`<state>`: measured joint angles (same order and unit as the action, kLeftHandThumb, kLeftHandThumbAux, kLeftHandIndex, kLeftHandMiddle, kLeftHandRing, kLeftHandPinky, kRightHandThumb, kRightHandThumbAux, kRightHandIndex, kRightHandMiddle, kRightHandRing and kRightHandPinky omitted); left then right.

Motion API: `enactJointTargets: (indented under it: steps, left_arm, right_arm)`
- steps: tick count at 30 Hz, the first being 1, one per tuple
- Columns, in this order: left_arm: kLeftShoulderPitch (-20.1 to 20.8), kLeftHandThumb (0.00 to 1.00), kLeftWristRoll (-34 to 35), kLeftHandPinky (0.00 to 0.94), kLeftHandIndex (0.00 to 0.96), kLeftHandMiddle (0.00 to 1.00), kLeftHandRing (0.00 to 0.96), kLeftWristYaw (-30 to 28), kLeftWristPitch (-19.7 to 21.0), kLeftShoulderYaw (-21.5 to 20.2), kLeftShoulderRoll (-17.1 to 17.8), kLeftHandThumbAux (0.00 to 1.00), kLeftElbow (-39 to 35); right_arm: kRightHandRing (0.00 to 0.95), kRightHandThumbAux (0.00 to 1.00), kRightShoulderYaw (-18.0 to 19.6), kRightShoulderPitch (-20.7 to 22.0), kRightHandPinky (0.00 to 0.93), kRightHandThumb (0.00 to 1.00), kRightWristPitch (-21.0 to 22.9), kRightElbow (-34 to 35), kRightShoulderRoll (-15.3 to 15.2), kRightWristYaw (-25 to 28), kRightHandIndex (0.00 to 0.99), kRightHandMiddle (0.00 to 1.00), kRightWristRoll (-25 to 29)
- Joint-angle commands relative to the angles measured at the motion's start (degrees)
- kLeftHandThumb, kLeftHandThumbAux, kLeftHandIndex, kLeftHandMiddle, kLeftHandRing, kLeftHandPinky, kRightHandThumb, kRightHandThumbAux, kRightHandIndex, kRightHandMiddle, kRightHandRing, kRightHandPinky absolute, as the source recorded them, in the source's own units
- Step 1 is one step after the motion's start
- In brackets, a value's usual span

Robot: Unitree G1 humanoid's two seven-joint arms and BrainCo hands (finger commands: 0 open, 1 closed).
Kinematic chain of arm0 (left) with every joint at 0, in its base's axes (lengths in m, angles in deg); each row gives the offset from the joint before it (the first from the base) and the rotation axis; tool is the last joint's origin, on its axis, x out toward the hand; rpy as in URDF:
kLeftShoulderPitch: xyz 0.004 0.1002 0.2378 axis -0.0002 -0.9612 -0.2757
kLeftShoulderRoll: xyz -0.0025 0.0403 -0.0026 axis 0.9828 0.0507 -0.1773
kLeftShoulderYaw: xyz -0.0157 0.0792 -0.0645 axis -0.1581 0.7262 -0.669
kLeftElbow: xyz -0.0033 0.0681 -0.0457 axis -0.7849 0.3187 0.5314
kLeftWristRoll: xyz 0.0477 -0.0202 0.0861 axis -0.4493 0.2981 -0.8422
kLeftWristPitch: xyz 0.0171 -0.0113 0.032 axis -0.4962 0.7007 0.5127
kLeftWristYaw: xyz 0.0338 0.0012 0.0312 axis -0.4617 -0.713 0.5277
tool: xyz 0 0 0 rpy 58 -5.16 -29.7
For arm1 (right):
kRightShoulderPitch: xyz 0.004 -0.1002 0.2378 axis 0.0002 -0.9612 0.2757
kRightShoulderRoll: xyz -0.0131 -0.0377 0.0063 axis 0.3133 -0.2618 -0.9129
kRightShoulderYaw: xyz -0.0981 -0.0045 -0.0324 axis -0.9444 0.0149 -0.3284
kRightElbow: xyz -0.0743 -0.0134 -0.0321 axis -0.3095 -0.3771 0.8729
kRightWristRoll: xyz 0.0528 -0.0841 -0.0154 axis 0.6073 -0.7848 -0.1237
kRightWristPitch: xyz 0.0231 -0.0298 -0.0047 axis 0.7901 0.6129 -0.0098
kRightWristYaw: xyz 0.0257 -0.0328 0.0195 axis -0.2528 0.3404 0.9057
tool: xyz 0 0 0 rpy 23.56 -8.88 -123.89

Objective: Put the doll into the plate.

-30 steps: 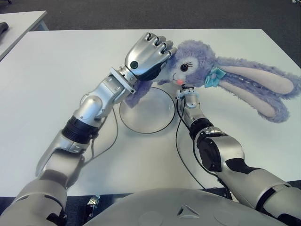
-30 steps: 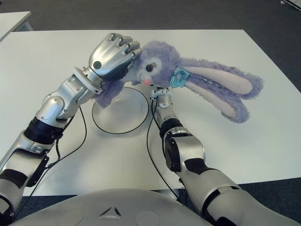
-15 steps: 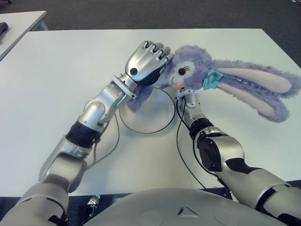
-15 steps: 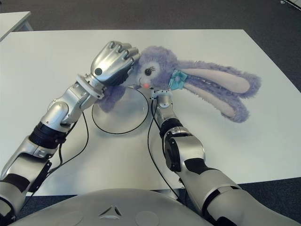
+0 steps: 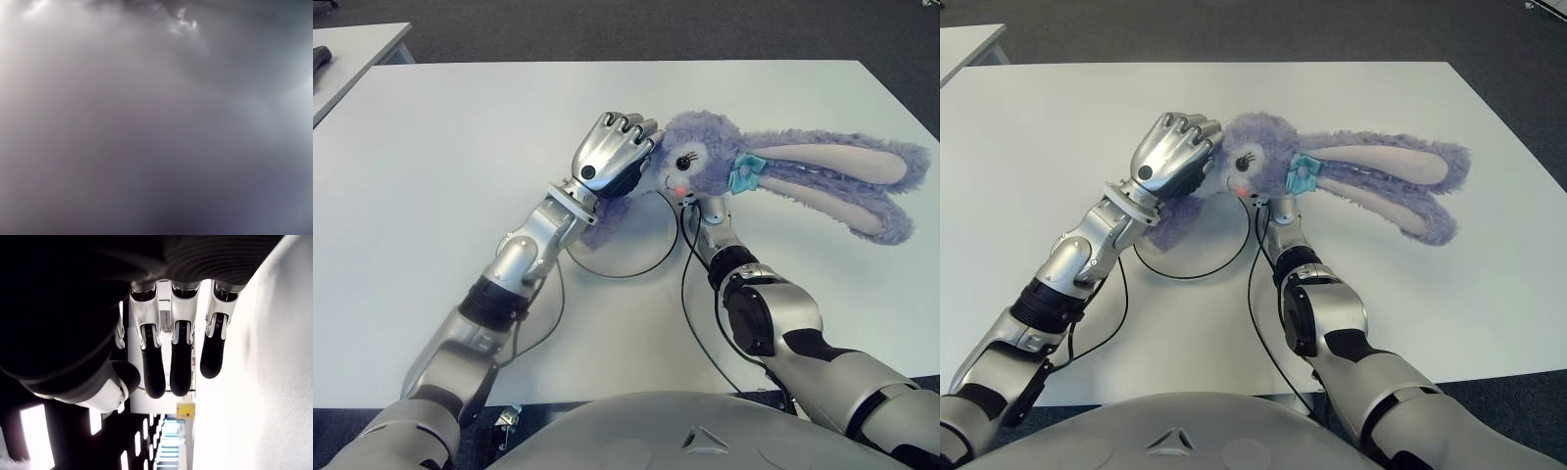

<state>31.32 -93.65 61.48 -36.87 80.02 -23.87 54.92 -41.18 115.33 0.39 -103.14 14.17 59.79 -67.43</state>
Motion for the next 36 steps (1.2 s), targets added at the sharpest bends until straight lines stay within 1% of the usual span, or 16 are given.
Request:
enactJointTargets:
  steps: [1, 5, 11, 19, 23, 29, 36]
  left_arm:
    - [-4.29, 0.848, -1.67, 0.824, 0.4, 0.548, 0.803, -1.26, 2.17, 0.45, 1.2, 0.667, -1.7]
    - [-4.78, 0.849, -2.81, 0.829, 0.4, 0.549, 0.804, -2.64, 3.13, 0.28, 2.19, 0.668, -3.05]
    - [-4.85, 0.85, -3.51, 0.825, 0.399, 0.548, 0.806, -3.34, 3.33, 0.24, 3.71, 0.668, -3.65]
    - [-5.38, 0.85, -3.49, 0.821, 0.398, 0.545, 0.804, -3.96, 2.7, -0.21, 6.06, 0.668, -4.72]
    - [-5.72, 0.851, -2.93, 0.818, 0.399, 0.545, 0.803, -5.34, 2.3, -0.34, 7.12, 0.668, -5.84]
    - [-6.07, 0.851, -3.21, 0.819, 0.399, 0.545, 0.801, -5.93, 2.58, -0.35, 7.79, 0.667, -6.52]
    - [-6.65, 0.851, -3.13, 0.826, 0.398, 0.547, 0.801, -5.55, 3.53, -0.74, 7.58, 0.668, -6.89]
  right_arm:
    - [0.343, 0.733, 1.23, -12.55, 0.305, 0.706, 6.08, -8.0, 3.54, -0.47, 0.416, 0.368, 1.06]
    - [0.348, 0.731, 1.27, -12.72, 0.306, 0.705, 6.41, -8.07, 3.31, 0.72, 0.417, 0.375, 1.09]
    - [0.348, 0.731, 1.13, -12.74, 0.302, 0.702, 6.17, -8.06, 3.13, 1.19, 0.417, 0.379, 0.82]
    - [0.349, 0.732, 0.78, -12.66, 0.306, 0.7, 5.72, -8.01, 3.12, 0.73, 0.417, 0.381, 0.39]
    - [0.355, 0.732, 0.55, -12.66, 0.306, 0.7, 5.38, -7.99, 3.14, 0.51, 0.418, 0.383, 0.18]
    - [0.36, 0.732, 0.36, -12.64, 0.306, 0.7, 5.22, -7.99, 3.15, 0.3, 0.419, 0.386, -0.04]
    - [0.357, 0.732, 0.08, -12.54, 0.308, 0.699, 5.65, -8.04, 2.95, 0.23, 0.42, 0.385, -0.32]
